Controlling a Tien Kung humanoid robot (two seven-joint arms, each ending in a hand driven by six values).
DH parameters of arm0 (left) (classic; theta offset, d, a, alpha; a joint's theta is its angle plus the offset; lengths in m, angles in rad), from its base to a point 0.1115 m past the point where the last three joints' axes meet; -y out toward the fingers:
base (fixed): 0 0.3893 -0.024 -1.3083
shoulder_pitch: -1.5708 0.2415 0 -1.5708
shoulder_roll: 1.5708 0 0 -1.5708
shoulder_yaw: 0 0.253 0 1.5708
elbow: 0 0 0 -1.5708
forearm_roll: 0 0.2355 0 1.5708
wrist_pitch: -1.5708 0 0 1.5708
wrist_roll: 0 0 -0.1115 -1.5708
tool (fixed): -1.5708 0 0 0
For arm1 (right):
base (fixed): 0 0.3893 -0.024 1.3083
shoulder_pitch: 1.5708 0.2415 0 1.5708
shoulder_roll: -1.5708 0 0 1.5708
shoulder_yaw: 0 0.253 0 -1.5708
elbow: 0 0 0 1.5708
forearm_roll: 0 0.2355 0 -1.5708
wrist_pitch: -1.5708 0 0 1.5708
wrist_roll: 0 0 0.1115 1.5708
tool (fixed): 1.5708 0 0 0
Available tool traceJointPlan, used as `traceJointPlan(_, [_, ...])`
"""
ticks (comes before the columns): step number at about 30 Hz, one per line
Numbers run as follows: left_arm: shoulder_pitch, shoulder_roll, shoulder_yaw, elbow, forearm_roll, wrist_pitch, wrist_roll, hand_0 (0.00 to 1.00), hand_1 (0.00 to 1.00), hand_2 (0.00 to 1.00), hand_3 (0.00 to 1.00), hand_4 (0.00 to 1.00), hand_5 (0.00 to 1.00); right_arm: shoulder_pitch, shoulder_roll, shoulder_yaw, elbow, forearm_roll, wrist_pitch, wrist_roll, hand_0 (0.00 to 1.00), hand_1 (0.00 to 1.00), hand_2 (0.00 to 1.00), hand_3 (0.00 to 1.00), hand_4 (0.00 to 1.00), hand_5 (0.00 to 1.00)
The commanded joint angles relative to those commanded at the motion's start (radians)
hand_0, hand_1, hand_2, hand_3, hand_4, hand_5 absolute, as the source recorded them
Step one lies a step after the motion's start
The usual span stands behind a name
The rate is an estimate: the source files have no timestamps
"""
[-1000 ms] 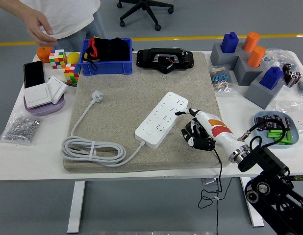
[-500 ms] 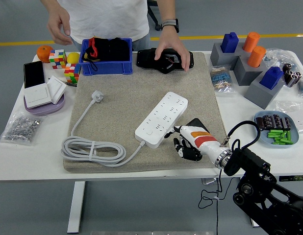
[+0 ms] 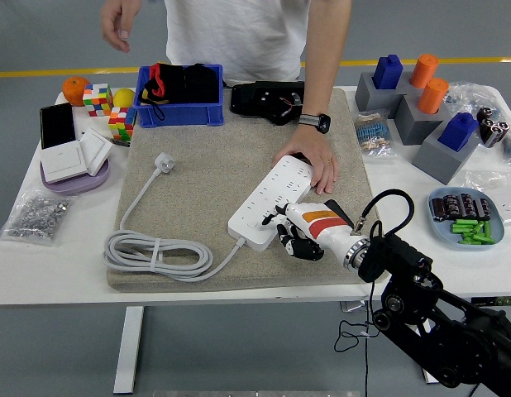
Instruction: Press the white button,pick up the black plug,place it near the board,insert it into the board
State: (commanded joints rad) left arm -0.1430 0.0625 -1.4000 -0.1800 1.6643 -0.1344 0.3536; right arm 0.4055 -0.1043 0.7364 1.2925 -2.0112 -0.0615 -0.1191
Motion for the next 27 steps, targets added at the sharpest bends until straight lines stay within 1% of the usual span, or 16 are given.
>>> traceJointPlan(6, [0.001,0.000,0.003,0.000,0.001,-0.001,0.001,0.685,0.676,0.658,0.686,0.560,0.194,0.037,0.031,-0.029,-0.045,0.002,-0.003,0.004,0.002,0.002,0.039,0.667,0.328,0.002])
traceJointPlan(11, [-0.001,0.000,0.011,0.000,-0.003,-0.003,0.001,0.685,0.676,0.658,0.684,0.561,0.195,0.068,0.056,-0.048,-0.103,0.002,-0.009,0.014,0.002,0.002,0.038,0.666,0.331,0.002])
traceJointPlan(18, [-0.001,0.002,0.006,0.000,0.009,-0.005,0.001,0.685,0.676,0.658,0.685,0.561,0.194,0.097,0.074,-0.043,-0.179,-0.002,-0.014,0.023,0.002,0.002,0.038,0.663,0.332,0.002])
traceJointPlan(22, [-0.001,0.003,0.006,0.000,0.010,-0.005,0.001,0.685,0.676,0.658,0.685,0.561,0.195,0.102,0.076,-0.038,-0.195,-0.005,-0.015,0.025,0.002,0.002,0.038,0.661,0.332,0.002])
traceJointPlan(27, [0.000,0.001,0.009,0.000,0.007,-0.005,0.001,0.685,0.676,0.658,0.684,0.561,0.195,0.101,0.074,-0.049,-0.199,-0.001,-0.013,0.024,0.002,0.002,0.037,0.660,0.332,0.002])
